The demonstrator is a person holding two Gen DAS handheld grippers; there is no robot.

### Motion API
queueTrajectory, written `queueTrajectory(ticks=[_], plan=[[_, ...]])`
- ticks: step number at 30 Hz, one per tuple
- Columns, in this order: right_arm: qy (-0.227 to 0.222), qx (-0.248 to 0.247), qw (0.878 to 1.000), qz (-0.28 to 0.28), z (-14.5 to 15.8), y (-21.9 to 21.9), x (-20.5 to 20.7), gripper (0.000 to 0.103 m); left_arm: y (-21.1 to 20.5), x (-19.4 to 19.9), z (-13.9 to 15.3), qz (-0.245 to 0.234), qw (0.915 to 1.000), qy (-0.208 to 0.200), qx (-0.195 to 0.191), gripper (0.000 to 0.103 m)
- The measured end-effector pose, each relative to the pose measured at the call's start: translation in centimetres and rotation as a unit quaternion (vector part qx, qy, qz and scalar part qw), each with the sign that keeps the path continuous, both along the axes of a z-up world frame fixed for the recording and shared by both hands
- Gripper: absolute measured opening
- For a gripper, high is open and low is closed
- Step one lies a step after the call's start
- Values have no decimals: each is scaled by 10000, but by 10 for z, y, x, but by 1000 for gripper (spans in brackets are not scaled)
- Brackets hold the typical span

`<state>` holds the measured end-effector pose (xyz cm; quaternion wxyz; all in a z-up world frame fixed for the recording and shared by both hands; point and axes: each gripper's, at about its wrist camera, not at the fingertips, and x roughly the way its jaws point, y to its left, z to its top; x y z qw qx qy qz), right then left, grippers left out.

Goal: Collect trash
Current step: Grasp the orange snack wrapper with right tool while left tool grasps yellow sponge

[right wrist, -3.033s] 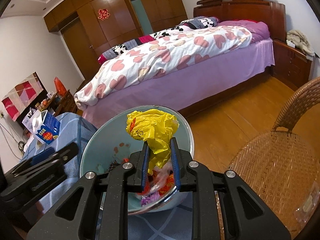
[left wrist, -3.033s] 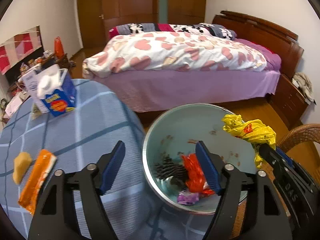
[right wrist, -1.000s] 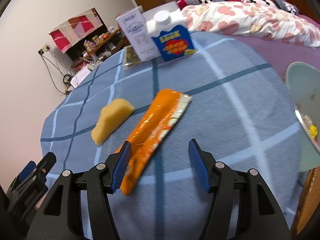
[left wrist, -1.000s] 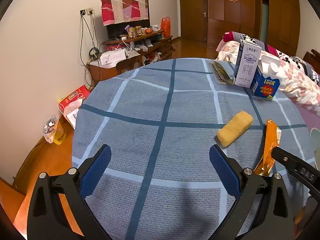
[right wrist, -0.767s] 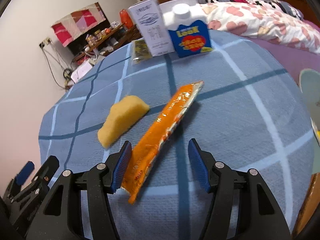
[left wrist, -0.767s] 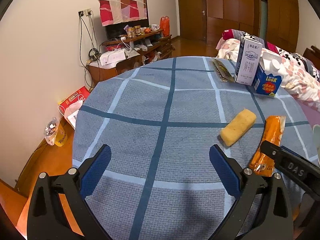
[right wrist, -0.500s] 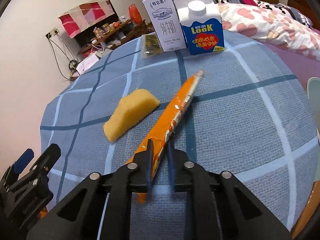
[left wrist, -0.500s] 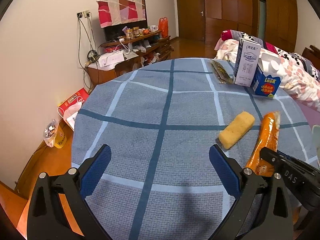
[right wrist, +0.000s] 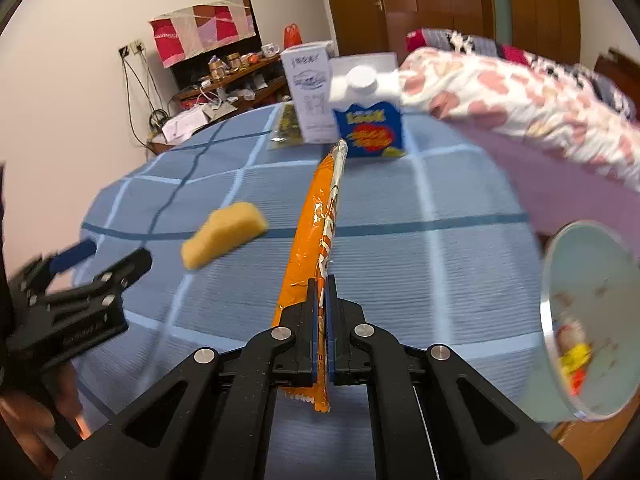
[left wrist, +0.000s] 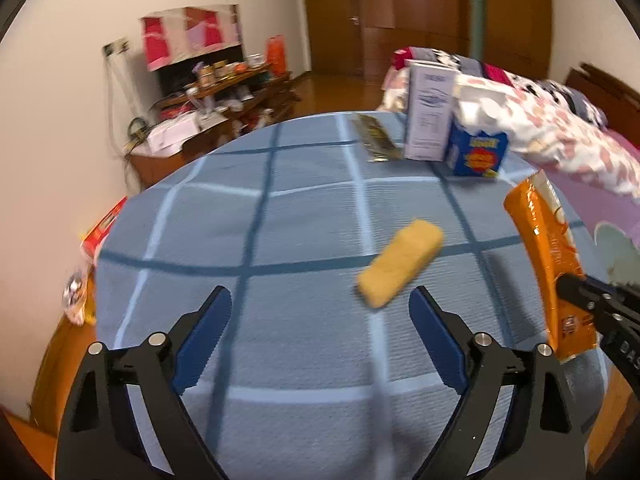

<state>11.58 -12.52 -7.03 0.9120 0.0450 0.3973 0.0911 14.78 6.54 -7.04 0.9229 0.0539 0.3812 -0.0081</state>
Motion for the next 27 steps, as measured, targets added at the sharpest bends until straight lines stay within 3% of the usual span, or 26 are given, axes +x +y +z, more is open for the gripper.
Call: queueTrajectory(ticks=[5,10,13,15,20,27], plan=[[59,61,9999,-128,-1,-22,-8,4,-32,23,-7,-416,9991,112,56,84],[57,180,9995,-236,0,-37,-13,4,-52,53,-28,-450,9975,455,306,81],[28,232,9994,-237,2,-40,-16,4,-51,61,-37,-340,9969,668,244,72],[2,273,9994,-211,3,-41,-18,4,-49,63,-41,-313,9965,765,139,57],[-30,381,9990,-211,5,-43,-21,4,-50,63,-40,-318,9967,740,-42,36],[-108,398,9990,-191,8,-43,-32,4,-52,34,-20,-289,9983,453,-225,32]])
